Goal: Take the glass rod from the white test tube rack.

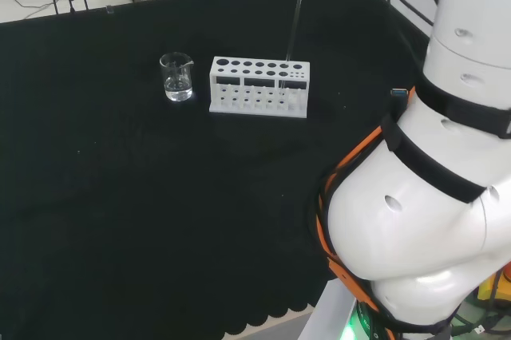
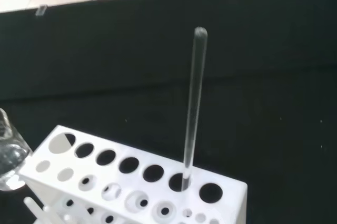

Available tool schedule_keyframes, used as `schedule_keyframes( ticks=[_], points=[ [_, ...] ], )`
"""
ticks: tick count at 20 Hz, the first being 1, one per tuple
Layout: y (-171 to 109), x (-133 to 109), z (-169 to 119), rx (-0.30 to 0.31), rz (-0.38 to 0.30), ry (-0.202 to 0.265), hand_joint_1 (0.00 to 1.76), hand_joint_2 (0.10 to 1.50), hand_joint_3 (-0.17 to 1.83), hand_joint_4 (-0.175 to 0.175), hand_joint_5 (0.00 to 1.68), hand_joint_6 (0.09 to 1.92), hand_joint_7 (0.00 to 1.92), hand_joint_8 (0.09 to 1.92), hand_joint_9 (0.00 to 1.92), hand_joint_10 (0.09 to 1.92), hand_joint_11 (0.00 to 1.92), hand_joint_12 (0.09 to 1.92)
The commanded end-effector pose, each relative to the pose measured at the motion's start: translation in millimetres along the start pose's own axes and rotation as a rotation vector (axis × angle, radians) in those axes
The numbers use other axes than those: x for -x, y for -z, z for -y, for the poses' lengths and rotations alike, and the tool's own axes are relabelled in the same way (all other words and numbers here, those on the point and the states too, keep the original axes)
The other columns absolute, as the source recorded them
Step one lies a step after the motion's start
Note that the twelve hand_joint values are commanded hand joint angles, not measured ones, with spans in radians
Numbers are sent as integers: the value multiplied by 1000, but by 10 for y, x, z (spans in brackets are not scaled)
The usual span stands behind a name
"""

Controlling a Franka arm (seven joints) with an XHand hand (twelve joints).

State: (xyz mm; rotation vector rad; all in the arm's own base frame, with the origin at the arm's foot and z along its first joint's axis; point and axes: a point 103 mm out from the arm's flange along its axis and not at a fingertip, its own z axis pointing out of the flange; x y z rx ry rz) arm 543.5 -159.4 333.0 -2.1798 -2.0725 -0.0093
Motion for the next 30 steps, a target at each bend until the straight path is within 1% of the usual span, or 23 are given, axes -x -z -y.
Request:
schedule_keyframes(
  ticks=[1,4,7,9,10,11,17,20,24,26,27,30],
  points=[
    [-213,102,-221,-13,2,16,762,1233,-175,-175,417,866,862,1110,1165,1025,1121,1254],
    [-292,129,-244,-19,-4,15,763,1234,-175,-175,422,873,870,1114,1173,1028,1126,1254],
    [-368,170,-222,-19,-6,-1,763,1234,-175,-175,428,879,878,1116,1179,1030,1136,1255],
    [-409,184,-208,-23,-7,2,764,1234,-175,-175,435,887,888,1116,1187,1030,1151,1251],
    [-422,191,-190,-18,-19,29,765,1234,-175,-175,438,891,894,1114,1192,1029,1158,1247],
    [-434,187,-179,-19,-19,33,765,1234,-175,-175,443,895,899,1114,1197,1029,1163,1245],
    [-516,124,-172,-32,-1,20,765,1235,-175,-175,457,903,916,1114,1213,1032,1182,1247],
    [-578,91,-202,-38,-10,33,765,1235,-175,-175,461,905,922,1114,1220,1033,1187,1248],
    [-667,88,-259,-52,-13,33,766,1236,-175,-175,466,908,934,1117,1234,1036,1203,1250],
    [-705,92,-286,-57,-14,39,767,1237,-175,-175,468,910,940,1117,1242,1037,1212,1249],
    [-724,100,-293,-51,-30,75,767,1237,-175,-175,469,911,942,1117,1246,1037,1217,1248],
    [-763,133,-306,-61,-30,72,769,1238,-175,-175,469,914,950,1118,1273,1038,1247,1237]
  ],
)
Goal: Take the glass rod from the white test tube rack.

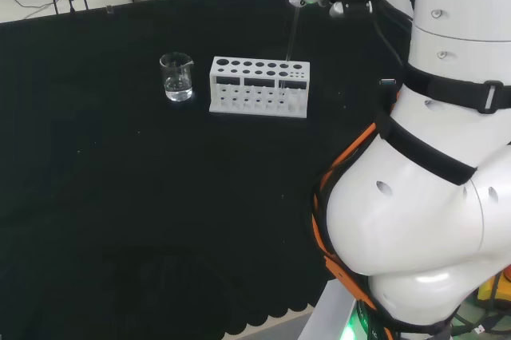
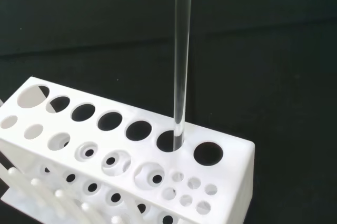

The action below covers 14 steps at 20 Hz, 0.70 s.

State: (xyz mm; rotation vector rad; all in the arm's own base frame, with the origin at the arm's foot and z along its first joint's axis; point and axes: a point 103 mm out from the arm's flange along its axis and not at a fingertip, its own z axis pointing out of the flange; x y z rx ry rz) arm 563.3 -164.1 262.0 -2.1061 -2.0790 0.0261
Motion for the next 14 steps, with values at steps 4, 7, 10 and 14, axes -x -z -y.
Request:
schedule_keyframes(
  ticks=[4,7,10,14],
  points=[
    [-107,24,-92,-27,4,19,781,1239,-175,-175,482,917,979,1121,1369,1044,1400,1216],
    [-125,-2,-137,-51,5,8,799,1239,-175,-175,489,918,995,1125,1451,1069,1560,1234],
    [-147,-14,-175,-68,1,1,808,1237,-175,-175,490,919,999,1128,1486,1077,1620,1244],
    [-173,8,-177,-77,3,-9,809,1234,-175,-175,489,919,1001,1131,1497,1078,1635,1245]
  ],
)
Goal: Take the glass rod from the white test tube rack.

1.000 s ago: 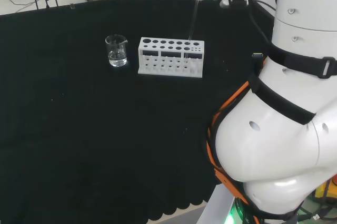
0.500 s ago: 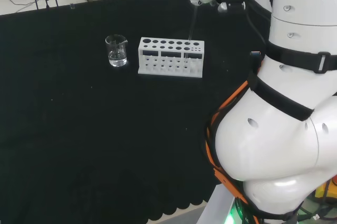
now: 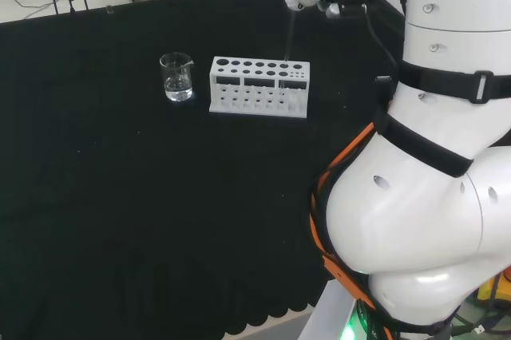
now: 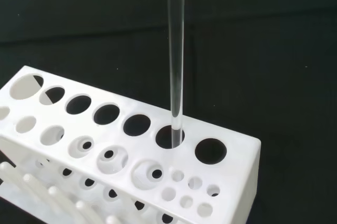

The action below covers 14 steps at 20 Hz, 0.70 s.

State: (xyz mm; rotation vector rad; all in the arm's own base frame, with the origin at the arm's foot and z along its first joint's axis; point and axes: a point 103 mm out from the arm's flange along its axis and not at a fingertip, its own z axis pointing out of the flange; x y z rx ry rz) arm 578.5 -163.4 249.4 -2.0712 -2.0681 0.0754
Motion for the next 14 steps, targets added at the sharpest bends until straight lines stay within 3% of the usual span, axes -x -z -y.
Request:
schedule_keyframes(
  ticks=[1,14],
  points=[
    [-73,20,-6,-31,1,-21,810,1233,-175,-175,489,919,1002,1132,1498,1078,1637,1246],
    [-125,-1,-13,-39,-2,-14,812,1231,-175,-175,494,924,1033,1131,1536,1080,1673,1260]
  ],
)
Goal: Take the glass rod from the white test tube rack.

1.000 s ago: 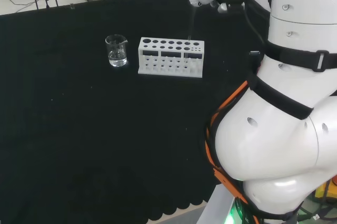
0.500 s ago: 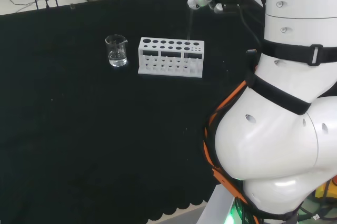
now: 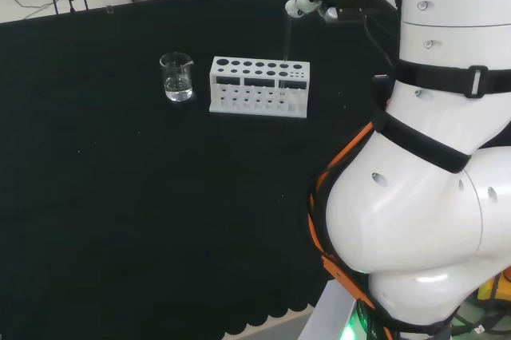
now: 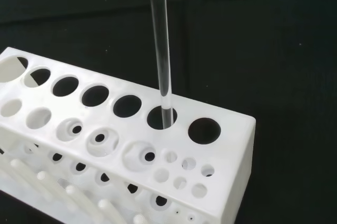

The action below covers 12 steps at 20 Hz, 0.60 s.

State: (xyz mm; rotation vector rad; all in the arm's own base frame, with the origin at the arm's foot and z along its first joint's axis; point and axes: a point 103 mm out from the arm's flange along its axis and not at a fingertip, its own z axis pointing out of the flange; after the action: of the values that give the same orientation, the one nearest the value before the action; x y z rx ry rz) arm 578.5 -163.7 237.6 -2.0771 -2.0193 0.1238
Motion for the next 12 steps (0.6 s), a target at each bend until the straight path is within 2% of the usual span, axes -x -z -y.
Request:
schedule_keyframes(
  ticks=[1,6,12],
  points=[
    [-11,-44,-5,-3,3,17,812,1231,-175,-175,495,924,1034,1130,1538,1079,1673,1260],
    [-21,-98,37,-8,3,23,813,1228,-175,-175,496,923,1038,1128,1544,1078,1676,1262],
    [-12,-301,36,-15,6,40,816,1227,-175,-175,502,922,1043,1125,1556,1066,1687,1258]
  ],
)
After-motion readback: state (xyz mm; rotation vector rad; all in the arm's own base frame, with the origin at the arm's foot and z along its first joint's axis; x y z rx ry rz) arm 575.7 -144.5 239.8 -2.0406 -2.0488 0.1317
